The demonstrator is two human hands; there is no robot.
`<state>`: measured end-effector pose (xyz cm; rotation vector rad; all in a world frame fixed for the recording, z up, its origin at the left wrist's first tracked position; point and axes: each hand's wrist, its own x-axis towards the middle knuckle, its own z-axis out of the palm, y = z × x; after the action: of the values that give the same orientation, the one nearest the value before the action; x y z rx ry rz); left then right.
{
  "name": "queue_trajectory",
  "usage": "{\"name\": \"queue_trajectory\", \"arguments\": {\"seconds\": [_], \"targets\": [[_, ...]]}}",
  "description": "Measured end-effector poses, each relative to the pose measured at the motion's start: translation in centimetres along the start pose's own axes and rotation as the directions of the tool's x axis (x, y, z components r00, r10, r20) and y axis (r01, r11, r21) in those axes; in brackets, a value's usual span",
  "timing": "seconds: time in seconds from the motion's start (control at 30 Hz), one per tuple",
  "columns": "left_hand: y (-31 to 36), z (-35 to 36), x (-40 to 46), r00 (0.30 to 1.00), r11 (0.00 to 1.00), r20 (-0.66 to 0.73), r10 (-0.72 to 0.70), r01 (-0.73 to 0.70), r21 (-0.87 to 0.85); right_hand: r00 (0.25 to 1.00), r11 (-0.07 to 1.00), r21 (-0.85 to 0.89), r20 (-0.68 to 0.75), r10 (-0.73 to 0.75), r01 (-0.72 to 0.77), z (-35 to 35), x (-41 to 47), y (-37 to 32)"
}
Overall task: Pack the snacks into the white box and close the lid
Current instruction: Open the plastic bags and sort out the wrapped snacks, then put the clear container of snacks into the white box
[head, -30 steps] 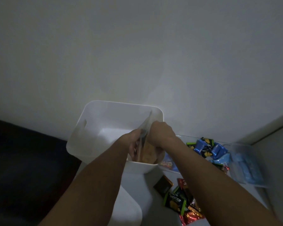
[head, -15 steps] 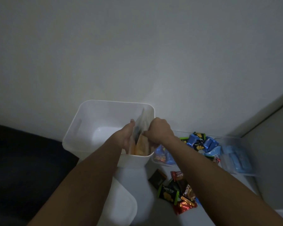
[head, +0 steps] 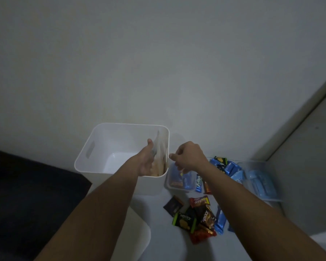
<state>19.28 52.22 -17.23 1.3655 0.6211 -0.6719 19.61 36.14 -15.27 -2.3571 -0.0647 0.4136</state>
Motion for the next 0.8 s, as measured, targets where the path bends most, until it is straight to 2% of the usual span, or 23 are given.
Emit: {"name": "queue_trajectory", "arguments": {"seconds": [0.07,0.2,0.27,0.33,0.4,0.5,0.53,0.6,0.67,0.8], "targets": [[0.3,0.4,-1.0,1.000,1.000,-0.018,-0.010,0.010,-0.018,1.000,1.000,0.007,0.001,-0.013,0.013,-0.4,-0.3,0.6],[0.9,0.8,-1.8,0.985,0.999,-0.175,-0.005,0.011,0.031,1.000,1.000,-0.002,0.009,-0.015,0.015,-1.5,-0.7,1.6],[1.3,0.9,-1.5,0.967,0.991,-0.243,0.071,-0.041,0.125,1.000,1.000,-0.012,0.014,-0.001,0.001,-2.3,-0.7,1.9],[1.6,1.5,-1.2,0.932,0.961,-0.296,0.210,-0.141,0.238,0.999,1.000,-0.015,0.027,0.020,-0.019,-3.2,-0.7,2.4],[2.0,2.5,-0.9,0.858,0.879,-0.339,0.386,-0.230,0.417,0.998,0.999,-0.018,0.040,0.039,-0.038,-4.0,-0.8,3.1],[2.0,4.8,-1.0,0.696,0.654,-0.303,0.652,-0.312,0.689,0.998,0.998,-0.013,0.030,0.058,-0.058,-5.2,-1.3,4.5],[1.8,5.8,-1.1,0.651,0.603,-0.277,0.707,-0.349,0.717,0.997,0.998,-0.011,0.023,0.067,-0.067,-5.6,-1.4,5.0],[1.3,7.9,-1.3,0.607,0.550,-0.222,0.763,-0.428,0.717,0.996,0.995,-0.023,0.014,0.094,-0.093,-6.4,-1.9,6.3],[0.8,10.2,-1.3,0.624,0.516,-0.141,0.769,-0.474,0.714,0.992,0.991,-0.044,0.006,0.127,-0.126,-7.4,-2.2,7.8],[-1.0,13.5,0.3,0.719,0.497,-0.018,0.695,-0.461,0.735,0.976,0.975,-0.046,-0.018,0.215,-0.216,-8.8,-2.8,12.1]]}}
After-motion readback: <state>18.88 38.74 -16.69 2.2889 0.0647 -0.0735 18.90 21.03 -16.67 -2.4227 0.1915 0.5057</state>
